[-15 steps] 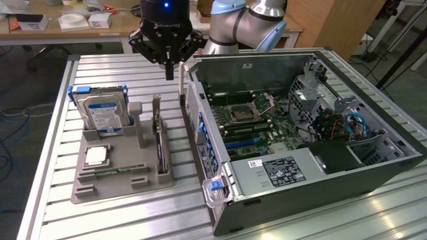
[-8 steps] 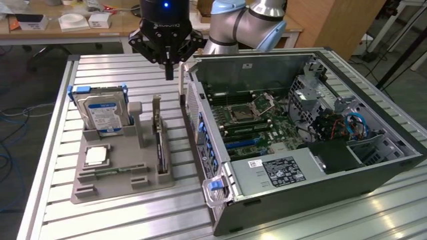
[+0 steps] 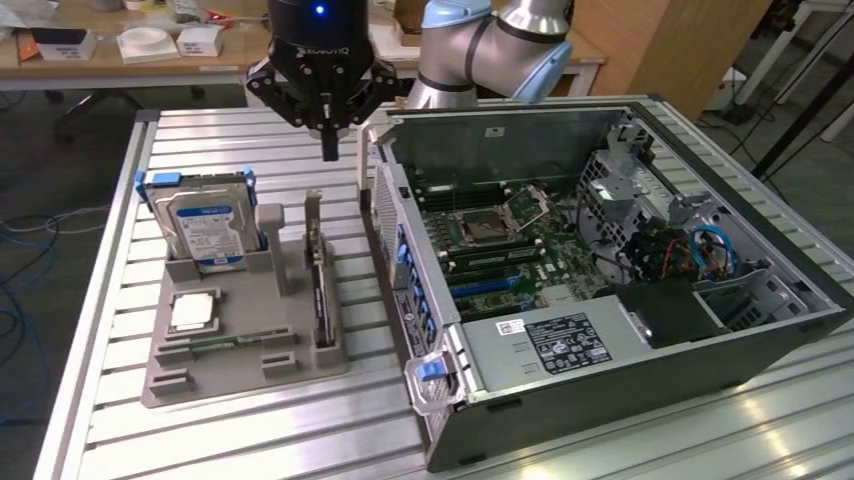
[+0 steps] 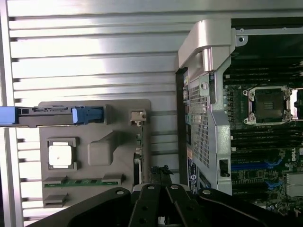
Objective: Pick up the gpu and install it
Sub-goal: 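Reach for the gpu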
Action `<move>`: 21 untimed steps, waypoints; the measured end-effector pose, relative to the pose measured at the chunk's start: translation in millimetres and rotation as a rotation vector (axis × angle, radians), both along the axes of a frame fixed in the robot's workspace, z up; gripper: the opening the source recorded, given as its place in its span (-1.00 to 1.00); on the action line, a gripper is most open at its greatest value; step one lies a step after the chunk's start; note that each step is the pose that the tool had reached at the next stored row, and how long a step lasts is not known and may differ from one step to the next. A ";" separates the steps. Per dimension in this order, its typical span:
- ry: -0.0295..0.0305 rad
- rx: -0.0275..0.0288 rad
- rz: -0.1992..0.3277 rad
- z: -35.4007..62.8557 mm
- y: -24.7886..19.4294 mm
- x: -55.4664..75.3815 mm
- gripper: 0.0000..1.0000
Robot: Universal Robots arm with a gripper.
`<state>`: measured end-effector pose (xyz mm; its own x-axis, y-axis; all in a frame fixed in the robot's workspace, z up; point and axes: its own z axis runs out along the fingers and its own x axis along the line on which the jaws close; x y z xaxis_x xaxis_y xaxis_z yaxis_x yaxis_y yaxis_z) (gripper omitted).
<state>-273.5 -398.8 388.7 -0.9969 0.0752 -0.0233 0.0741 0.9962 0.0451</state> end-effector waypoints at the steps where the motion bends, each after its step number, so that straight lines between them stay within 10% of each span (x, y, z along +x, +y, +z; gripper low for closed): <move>1: 0.0000 0.0000 0.000 0.0 0.0 -1.1 -0.79; 21: 0.0000 0.0000 0.000 -0.1 0.0 -12.8 -0.79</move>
<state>-286.3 -398.8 388.6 -0.9969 0.0752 -0.0233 0.0741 0.9962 0.0451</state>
